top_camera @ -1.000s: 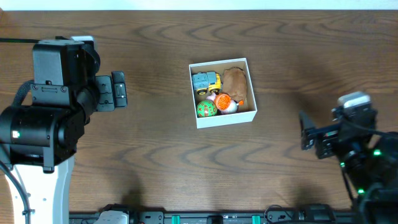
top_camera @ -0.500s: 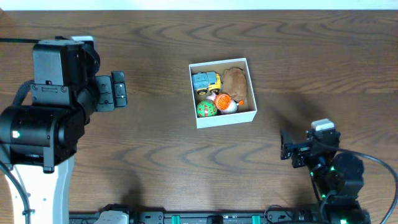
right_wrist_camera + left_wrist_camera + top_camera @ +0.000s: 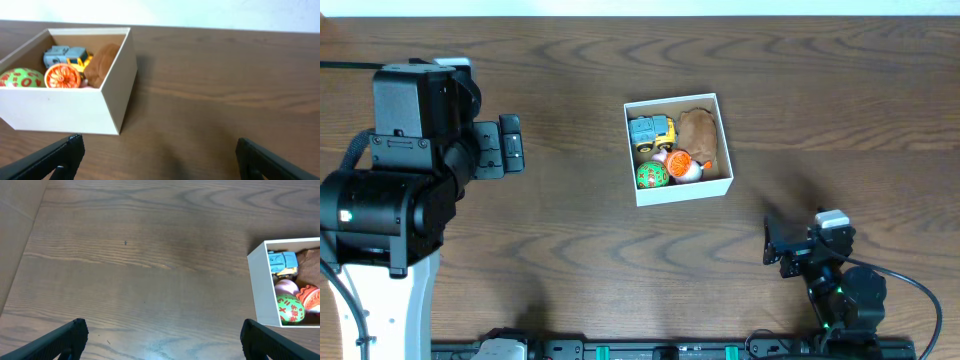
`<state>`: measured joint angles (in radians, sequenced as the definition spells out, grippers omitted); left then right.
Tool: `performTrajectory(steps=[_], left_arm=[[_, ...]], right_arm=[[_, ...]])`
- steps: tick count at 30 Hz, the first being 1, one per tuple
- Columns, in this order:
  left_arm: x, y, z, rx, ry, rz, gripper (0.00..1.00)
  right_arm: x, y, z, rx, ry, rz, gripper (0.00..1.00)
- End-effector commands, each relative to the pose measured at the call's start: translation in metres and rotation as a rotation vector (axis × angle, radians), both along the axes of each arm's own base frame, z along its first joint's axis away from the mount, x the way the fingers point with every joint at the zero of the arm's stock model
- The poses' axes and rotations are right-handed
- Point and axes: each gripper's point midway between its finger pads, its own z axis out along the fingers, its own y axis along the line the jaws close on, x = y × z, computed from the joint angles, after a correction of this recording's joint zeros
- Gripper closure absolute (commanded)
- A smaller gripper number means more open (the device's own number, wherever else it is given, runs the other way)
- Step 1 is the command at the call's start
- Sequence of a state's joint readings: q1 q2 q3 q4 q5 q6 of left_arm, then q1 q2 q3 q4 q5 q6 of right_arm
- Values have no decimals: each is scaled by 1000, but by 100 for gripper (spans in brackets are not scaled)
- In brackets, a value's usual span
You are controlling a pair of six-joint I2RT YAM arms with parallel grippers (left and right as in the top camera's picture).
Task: Pack container
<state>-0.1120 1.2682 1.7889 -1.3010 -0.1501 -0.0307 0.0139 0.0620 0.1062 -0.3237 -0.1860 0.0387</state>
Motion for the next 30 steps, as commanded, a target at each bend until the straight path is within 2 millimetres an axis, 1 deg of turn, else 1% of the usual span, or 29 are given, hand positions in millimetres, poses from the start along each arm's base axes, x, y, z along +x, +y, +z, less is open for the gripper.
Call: performTrajectory(steps=[1, 5, 30], left_arm=[[1, 3, -3, 6, 10, 19, 2], [1, 3, -3, 6, 10, 19, 2], [1, 3, -3, 6, 9, 19, 2]], right_arm=[[0, -1, 4, 16, -24, -10, 1], [-1, -1, 8, 16, -44, -9, 1], [-1, -1, 8, 16, -43, -9, 1]])
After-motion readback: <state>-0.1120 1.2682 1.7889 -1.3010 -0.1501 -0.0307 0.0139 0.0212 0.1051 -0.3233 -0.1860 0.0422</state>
